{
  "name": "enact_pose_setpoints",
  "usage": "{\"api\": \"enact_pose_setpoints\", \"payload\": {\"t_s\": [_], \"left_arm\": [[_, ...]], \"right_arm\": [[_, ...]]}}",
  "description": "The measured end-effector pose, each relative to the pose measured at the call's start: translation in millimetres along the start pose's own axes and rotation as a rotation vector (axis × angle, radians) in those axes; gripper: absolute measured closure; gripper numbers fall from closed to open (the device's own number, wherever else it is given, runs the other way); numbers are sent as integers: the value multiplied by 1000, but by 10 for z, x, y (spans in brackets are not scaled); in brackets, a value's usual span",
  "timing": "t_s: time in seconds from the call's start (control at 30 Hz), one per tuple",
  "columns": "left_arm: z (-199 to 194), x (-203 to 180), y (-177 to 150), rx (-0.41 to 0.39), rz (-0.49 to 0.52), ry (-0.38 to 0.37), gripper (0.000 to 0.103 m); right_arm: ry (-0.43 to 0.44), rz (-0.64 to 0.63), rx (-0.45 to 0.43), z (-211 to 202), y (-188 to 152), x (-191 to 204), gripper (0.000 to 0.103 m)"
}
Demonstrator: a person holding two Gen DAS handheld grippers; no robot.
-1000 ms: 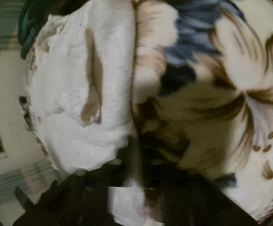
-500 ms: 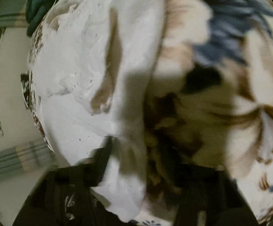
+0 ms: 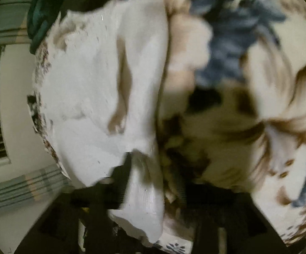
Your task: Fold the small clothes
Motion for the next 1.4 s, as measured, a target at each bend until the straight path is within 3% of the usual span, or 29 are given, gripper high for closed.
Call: {"api": "enact_pose_setpoints", "payload": {"t_s": [0.07,0.13,0.17,0.23,0.27,0.37,0.53,0.57,0.6,0.63,0.87,1.07,1.2,1.4], "left_arm": [[110,-160,10,9,45,-15,20],[137,-238,43,-12,67,-25,27],[137,-271,80,-32,76,-44,36],[122,-297,138,-50,88,-60,63],[102,-310,166,-57,98,-46,82],[12,-277,206,-69,89,-42,99],[-354,-64,226,-122,28,-71,101],[-473,-6,220,-139,18,-76,101],[-548,12,216,-147,15,-76,101],[-655,64,208,-160,11,-74,101],[-1098,557,174,-202,-72,-75,101],[-1367,1255,173,-226,-230,-99,101],[-1440,1832,142,-243,-346,-119,101],[-1230,2838,-39,-234,-552,-205,101]], "right_arm": [[35,38,-6,-113,120,-146,47],[68,67,-14,-196,254,-272,42],[92,76,-15,-201,344,-321,41],[131,105,-9,-187,520,-401,40],[154,115,-3,-182,606,-467,40],[218,119,4,-47,799,-377,40],[268,109,20,276,1072,49,42],[256,93,20,302,1103,119,49],[214,73,14,301,1121,174,76],[180,60,12,338,1123,284,84],[102,44,-21,-45,1041,612,88],[67,-19,-69,-409,1056,1345,89],[17,-68,-79,-423,1135,2155,89],[-91,-158,-67,206,1336,3639,89]]}}
Point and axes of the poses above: each gripper's, at about its wrist camera, not at the fingertips, and z roughly the way its jaws point, x to its left, y to its top, the point moved 2 cm from there along z, roughly the way its jaws point, and after that the axes turned 5 degrees about -y, right-handed, at the moved point
